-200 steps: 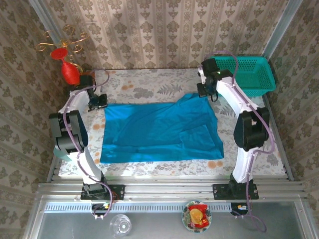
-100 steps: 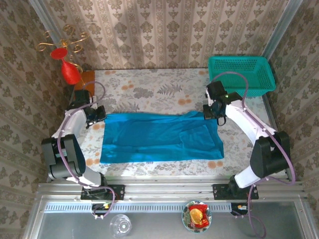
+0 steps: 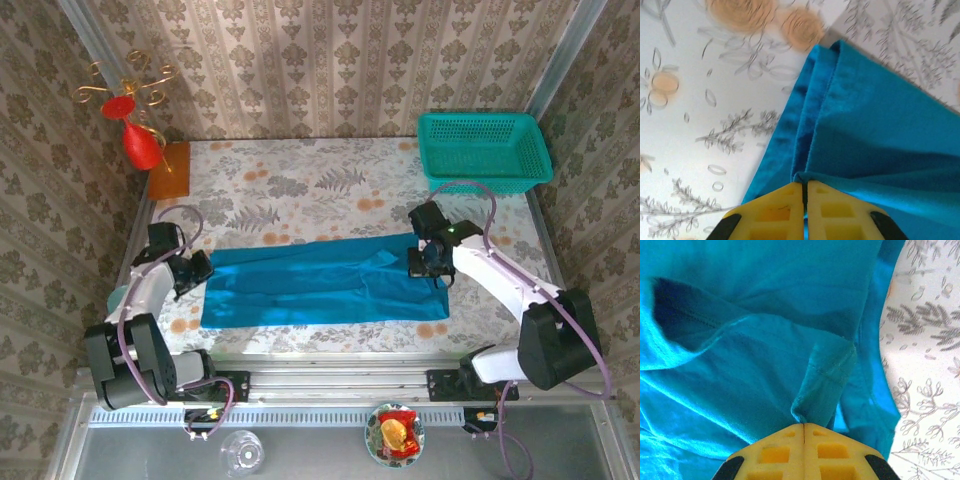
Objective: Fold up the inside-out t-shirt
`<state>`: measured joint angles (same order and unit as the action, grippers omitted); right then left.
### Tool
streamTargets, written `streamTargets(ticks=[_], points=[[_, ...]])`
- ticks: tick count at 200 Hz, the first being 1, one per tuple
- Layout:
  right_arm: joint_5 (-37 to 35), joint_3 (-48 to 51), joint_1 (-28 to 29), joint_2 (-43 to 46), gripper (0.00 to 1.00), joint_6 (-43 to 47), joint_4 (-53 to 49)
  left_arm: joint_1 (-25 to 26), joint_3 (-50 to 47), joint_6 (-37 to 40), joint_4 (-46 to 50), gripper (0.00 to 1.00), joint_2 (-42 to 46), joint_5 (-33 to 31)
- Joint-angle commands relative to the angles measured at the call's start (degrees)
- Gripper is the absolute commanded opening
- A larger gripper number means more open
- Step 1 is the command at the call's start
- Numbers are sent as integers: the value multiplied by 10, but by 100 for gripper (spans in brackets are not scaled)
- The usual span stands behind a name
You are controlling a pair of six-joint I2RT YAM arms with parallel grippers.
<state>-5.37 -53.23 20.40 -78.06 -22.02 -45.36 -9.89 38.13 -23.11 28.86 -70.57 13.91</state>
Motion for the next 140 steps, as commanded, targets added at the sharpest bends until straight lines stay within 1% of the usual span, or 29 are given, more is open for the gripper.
streamTargets(ticks=[1, 10, 34, 54, 79, 83, 100, 108, 140], points=[[-15, 1, 9, 17, 15, -49, -30, -9, -9, -32, -11, 27, 32, -8], [-29, -9, 9, 18, 22, -59, -47, -11, -6, -34, -9, 32, 40, -11], [-36, -30, 10, 25, 37, -68, -59, -10, 10, -31, 5, 34, 59, -17], [-8, -44, 11, 20, 40, -62, -35, 3, 30, -18, 4, 34, 64, -8], [59, -76, 13, -13, 44, -44, 4, 54, 79, 11, 23, 35, 17, 9], [67, -85, 14, -36, 45, -41, 6, 64, 89, 17, 29, 35, 5, 11], [87, -126, 19, -85, 46, -29, 10, 96, 117, 31, 40, 35, -40, 11], [93, -144, 19, -110, 46, -24, 13, 104, 124, 36, 39, 34, -61, 14], [85, -216, 20, -220, 49, -11, 7, 132, 138, 46, 39, 34, -128, 38]])
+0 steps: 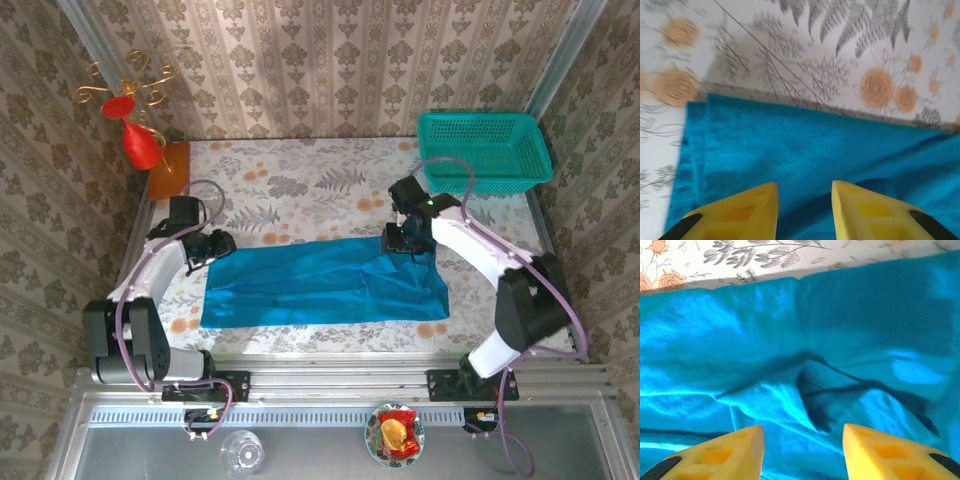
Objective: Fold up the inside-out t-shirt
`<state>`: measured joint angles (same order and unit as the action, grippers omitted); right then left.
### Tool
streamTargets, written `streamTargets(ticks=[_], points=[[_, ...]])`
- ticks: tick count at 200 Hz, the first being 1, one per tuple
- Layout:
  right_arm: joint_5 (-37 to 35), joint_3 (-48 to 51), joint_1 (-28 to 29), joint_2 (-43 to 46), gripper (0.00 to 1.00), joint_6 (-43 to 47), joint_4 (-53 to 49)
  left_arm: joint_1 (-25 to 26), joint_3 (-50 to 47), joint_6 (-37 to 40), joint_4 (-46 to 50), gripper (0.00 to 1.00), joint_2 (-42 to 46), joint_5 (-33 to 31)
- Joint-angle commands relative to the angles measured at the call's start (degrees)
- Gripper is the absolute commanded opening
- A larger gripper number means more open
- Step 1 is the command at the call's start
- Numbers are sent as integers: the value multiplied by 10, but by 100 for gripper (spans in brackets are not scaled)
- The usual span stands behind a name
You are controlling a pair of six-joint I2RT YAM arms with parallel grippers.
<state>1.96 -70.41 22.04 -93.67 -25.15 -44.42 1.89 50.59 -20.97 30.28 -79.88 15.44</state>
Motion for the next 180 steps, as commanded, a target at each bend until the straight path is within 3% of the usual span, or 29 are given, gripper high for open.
streamTargets(ticks=[1, 35, 88, 104, 145, 180], points=[[11, -46, 3, -68, 49, 20, -3, 15, 13, 24, 24, 34, -37, 23], [27, -89, 3, -151, 47, 18, -12, 21, 3, 23, 23, 34, -63, 15], [69, -12, 28, -80, 7, -4, -23, 21, -1, 25, 23, 34, -52, 1], [67, 20, 43, -39, 0, -19, -28, 21, -1, 23, 23, 34, -50, -2], [79, 84, 91, 23, 0, -62, -18, 19, 4, 23, 29, 34, -45, -17], [62, 112, 119, 17, 0, -89, -11, 7, 6, 20, 40, 34, -40, -37]])
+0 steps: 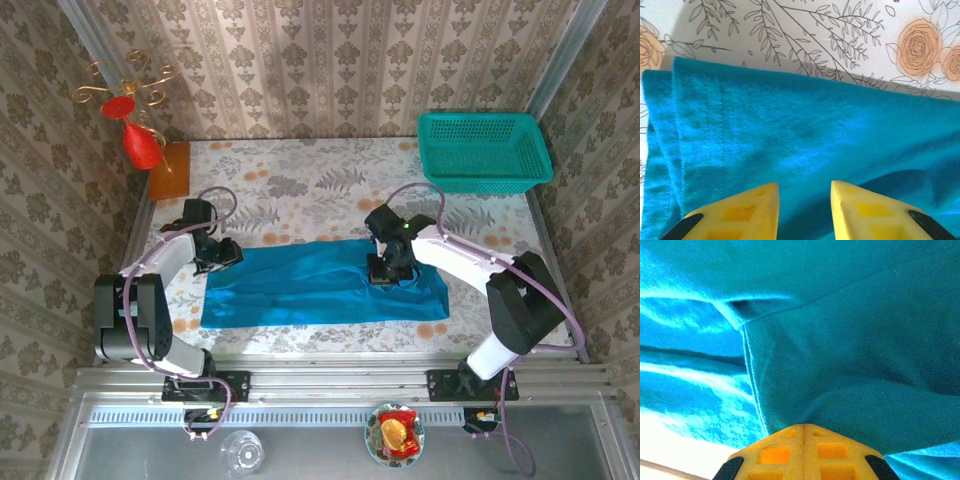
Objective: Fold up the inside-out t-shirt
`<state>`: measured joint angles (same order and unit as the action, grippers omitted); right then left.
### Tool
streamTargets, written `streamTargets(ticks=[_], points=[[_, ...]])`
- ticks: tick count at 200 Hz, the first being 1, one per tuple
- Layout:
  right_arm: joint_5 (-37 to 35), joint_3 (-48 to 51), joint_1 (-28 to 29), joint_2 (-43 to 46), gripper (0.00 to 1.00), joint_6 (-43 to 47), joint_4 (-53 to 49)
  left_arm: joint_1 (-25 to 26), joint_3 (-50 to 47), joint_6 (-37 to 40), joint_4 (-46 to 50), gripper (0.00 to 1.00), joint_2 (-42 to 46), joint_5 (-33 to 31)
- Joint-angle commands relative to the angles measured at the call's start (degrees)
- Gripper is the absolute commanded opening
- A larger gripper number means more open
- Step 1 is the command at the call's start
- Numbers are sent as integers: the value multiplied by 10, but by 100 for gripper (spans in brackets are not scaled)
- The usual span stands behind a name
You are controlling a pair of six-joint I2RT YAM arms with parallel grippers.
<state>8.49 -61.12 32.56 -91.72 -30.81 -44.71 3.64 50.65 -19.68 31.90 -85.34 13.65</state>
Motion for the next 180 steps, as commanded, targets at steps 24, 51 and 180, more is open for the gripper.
streamTargets(ticks=[24, 51, 180], points=[[-34, 34, 27, -12, 0, -42, -16, -29, 3, -1, 36, 35, 20, -28], [-57, 41, 27, -19, 0, -46, -19, -49, -3, -20, 59, 37, 19, -60], [-59, 4, 27, -39, 0, -31, -34, -79, -92, -72, 40, 36, 71, 5]])
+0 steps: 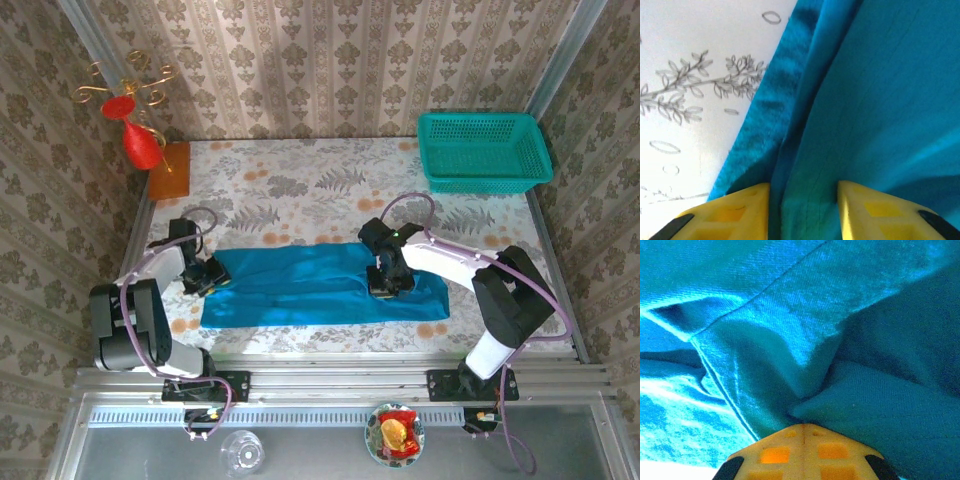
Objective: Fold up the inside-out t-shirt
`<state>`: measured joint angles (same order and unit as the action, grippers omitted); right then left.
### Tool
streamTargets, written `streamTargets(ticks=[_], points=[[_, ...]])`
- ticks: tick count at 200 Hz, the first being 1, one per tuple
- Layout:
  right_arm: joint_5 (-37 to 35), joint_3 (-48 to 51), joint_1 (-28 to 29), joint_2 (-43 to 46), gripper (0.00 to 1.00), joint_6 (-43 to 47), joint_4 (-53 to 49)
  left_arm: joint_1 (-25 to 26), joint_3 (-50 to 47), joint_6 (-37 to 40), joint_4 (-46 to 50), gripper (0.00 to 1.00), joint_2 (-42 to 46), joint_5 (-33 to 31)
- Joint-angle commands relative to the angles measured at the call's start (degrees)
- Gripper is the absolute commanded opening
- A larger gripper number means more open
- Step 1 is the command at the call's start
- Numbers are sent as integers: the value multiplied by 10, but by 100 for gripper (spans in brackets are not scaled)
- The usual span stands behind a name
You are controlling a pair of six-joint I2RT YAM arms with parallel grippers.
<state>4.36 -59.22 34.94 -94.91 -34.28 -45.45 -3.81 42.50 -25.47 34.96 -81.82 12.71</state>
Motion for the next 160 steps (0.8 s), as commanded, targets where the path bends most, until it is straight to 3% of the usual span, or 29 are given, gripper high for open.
streamTargets(ticks=[1, 48, 85, 127, 160], points=[[-17, -16, 3, -7, 0, 4, -26, -4, -11, -14, 10, 35, 36, 14], [-45, -40, 1, -6, 0, 11, -46, -21, 18, -1, 4, 0, 37, 8], [-118, -133, -36, -11, 0, 74, -103, -41, 138, 15, -4, 0, -23, 10], [-138, -274, -106, -51, 0, 160, -151, -55, 296, 35, 25, 0, -115, 35], [-166, -369, -115, -87, 0, 194, -199, -58, 362, 40, 48, 0, -162, 51]])
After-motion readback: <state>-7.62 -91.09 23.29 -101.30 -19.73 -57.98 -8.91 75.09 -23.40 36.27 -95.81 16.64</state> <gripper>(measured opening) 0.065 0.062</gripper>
